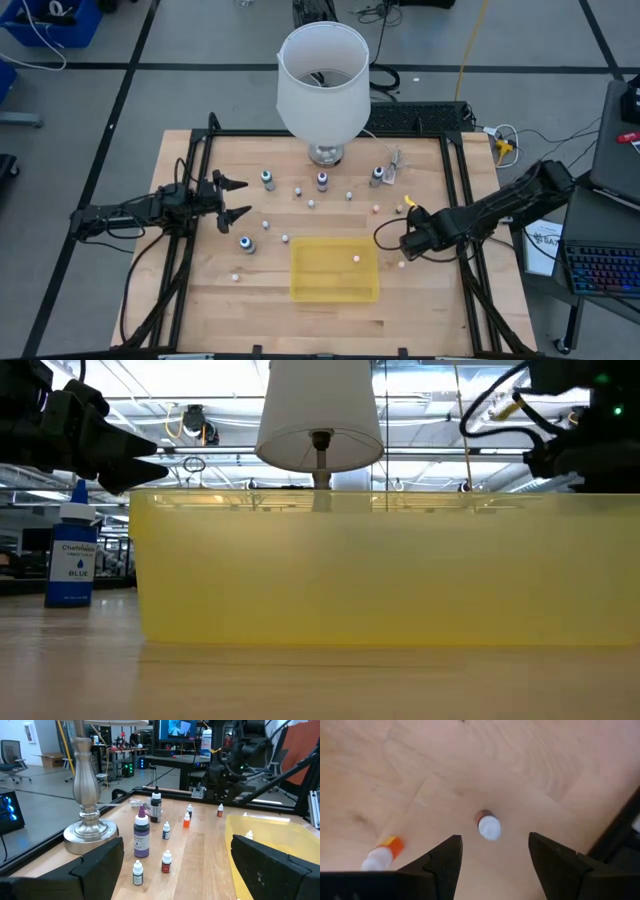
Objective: Pick & Place food coloring
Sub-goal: Put the right small red food coloring bottle into the transparent bin
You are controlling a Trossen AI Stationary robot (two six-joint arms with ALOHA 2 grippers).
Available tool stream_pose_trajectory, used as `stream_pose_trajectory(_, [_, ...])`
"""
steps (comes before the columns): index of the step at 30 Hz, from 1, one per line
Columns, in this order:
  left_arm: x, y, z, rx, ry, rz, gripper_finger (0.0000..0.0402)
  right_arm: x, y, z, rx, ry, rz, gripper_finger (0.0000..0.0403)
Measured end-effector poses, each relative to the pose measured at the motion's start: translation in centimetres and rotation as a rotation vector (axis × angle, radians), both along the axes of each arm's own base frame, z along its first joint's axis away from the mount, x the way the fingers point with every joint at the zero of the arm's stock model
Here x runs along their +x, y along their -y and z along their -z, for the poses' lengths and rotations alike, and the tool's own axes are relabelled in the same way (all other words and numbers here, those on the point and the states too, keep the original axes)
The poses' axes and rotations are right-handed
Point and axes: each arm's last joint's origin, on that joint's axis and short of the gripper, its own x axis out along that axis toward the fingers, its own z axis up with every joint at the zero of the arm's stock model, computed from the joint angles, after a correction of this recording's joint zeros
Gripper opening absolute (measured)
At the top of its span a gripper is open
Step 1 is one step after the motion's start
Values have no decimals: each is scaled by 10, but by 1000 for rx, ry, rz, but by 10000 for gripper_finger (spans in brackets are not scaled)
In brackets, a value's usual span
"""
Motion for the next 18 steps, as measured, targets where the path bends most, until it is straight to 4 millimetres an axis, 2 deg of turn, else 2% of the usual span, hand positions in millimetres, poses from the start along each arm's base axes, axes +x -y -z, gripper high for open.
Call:
stream_pose_trajectory(7, [0, 0, 0, 0, 0, -1, 365, -5, 6, 23, 17, 18, 24, 214])
stream_pose_trajectory(18, [0, 0, 0, 0, 0, -1, 365, -5, 8, 35, 52, 54, 37, 212])
